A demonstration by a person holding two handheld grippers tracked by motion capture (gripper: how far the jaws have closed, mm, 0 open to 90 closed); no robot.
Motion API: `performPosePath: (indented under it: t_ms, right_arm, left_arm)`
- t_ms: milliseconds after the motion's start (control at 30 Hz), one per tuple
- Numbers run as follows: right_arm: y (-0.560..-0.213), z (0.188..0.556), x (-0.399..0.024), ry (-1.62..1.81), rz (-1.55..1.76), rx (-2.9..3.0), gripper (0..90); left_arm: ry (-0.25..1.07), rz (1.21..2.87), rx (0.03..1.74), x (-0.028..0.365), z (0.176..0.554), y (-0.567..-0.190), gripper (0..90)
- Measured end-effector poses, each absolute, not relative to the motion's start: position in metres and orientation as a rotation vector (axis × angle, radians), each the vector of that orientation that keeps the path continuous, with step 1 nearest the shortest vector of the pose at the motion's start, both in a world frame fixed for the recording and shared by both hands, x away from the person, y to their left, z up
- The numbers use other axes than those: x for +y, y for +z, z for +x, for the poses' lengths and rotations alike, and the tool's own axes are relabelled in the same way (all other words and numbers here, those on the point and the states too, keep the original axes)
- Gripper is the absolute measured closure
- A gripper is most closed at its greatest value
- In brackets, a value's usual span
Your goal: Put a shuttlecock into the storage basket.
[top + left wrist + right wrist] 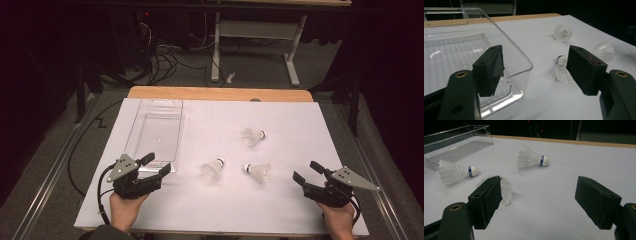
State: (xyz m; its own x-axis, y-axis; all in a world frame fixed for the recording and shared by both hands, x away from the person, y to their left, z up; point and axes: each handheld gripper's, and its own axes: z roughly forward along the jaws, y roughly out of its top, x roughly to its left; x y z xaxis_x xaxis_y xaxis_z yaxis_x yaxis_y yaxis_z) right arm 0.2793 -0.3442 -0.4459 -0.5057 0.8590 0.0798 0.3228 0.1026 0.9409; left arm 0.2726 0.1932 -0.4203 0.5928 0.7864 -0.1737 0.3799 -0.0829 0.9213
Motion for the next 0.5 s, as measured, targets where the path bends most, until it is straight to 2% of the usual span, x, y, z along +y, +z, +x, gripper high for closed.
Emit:
performPosePath:
  t_ms: [500]
  right_arm:
    - [-0.446, 0.279, -0.344, 1.407, 1.148, 1.889, 21.9]
  left_arm:
    - [0.435, 1.737, 0.923, 0.172, 0.283, -0.414, 30.6]
